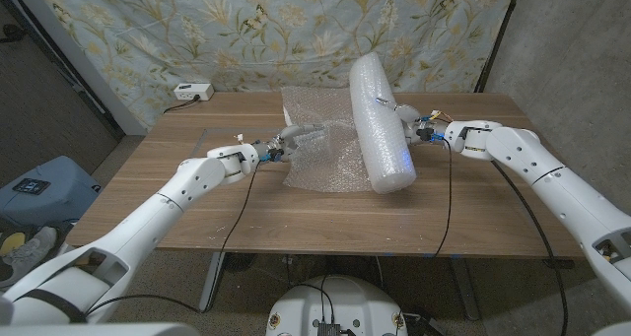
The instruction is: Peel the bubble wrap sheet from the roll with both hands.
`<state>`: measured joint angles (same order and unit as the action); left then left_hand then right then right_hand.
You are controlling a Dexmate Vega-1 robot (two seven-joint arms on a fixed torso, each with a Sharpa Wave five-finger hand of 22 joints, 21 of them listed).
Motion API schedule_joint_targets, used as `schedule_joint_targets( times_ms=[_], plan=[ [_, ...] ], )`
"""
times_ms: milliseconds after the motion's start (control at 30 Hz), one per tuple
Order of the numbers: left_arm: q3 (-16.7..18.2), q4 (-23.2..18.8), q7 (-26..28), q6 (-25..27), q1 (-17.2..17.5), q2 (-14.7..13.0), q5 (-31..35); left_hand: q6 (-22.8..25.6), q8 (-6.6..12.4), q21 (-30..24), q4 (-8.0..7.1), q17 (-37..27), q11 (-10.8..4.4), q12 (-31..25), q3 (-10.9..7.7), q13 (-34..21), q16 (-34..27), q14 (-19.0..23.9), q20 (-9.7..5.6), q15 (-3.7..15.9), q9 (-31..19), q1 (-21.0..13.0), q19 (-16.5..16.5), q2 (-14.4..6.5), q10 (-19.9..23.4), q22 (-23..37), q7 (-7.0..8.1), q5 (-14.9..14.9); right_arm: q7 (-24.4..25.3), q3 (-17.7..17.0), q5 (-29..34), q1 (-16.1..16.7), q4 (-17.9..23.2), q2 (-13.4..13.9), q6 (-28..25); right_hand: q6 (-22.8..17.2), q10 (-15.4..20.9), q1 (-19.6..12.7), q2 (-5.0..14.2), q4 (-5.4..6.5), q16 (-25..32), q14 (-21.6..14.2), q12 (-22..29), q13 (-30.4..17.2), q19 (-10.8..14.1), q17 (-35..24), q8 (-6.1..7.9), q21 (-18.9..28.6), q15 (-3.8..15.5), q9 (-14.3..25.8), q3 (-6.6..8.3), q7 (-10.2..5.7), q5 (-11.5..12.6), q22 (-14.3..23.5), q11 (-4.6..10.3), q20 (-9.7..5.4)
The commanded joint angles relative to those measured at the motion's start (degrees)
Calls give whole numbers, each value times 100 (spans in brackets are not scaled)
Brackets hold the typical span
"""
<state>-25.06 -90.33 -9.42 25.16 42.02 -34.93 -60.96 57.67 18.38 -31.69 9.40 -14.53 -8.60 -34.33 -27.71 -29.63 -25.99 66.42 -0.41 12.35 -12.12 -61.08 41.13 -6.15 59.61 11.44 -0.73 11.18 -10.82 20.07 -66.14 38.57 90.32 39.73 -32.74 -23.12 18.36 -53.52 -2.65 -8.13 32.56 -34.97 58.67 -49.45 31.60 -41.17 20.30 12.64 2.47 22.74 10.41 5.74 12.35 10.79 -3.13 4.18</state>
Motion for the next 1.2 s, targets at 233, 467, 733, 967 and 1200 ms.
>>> schedule_joint_targets(
  times_ms=[233,467,733,967,1200],
  plan=[
    [139,-171,-39,324,23,-294,-164,63,-10,-56,5,-19,-112,19,11,-22,36,3,-15,20,-25,-71,-35,-1,79,18,-79,-16,-480,-54,-310,141,-338,-260,271,53,-9,-304,480,86,-200,-6,-164,-6,-23,108,-58,12,240,25,-62,46,-2,13,-99,31],
    [165,-145,-117,371,31,-378,-200,59,-20,-71,1,-24,-99,25,10,-30,48,-3,-17,13,-27,-74,-43,-9,86,17,-88,-16,-479,-87,-390,210,-374,-353,338,106,-88,-228,466,107,-315,72,-270,104,-53,164,-100,0,178,25,-77,76,4,13,-119,48],
    [232,-164,-149,353,70,-472,-214,67,-24,-88,-2,-31,-77,33,14,-32,53,5,-19,10,-29,-73,-47,-8,100,15,-83,-17,-590,-52,-411,177,-555,-510,437,176,-103,-154,467,128,-417,103,-356,223,-76,221,-155,-7,150,22,-85,103,10,14,-150,58],
    [215,-111,-223,386,12,-492,-209,73,-30,-108,-3,-39,-102,31,16,-53,60,8,-25,13,-31,-77,-48,-11,113,14,-92,-18,-729,-57,-413,186,-698,-610,549,233,-136,-25,468,178,-512,139,-445,335,-86,270,-214,-8,123,2,-114,130,7,14,-187,67],
    [150,6,-314,477,-124,-471,-184,71,-39,-121,-2,-43,-99,39,15,-63,72,8,-30,16,-32,-82,-65,-14,113,13,-84,-17,-807,-111,-441,222,-800,-680,648,322,-230,18,468,176,-608,190,-566,454,-137,319,-300,-23,65,-35,-114,151,14,15,-268,102]
  ],
)
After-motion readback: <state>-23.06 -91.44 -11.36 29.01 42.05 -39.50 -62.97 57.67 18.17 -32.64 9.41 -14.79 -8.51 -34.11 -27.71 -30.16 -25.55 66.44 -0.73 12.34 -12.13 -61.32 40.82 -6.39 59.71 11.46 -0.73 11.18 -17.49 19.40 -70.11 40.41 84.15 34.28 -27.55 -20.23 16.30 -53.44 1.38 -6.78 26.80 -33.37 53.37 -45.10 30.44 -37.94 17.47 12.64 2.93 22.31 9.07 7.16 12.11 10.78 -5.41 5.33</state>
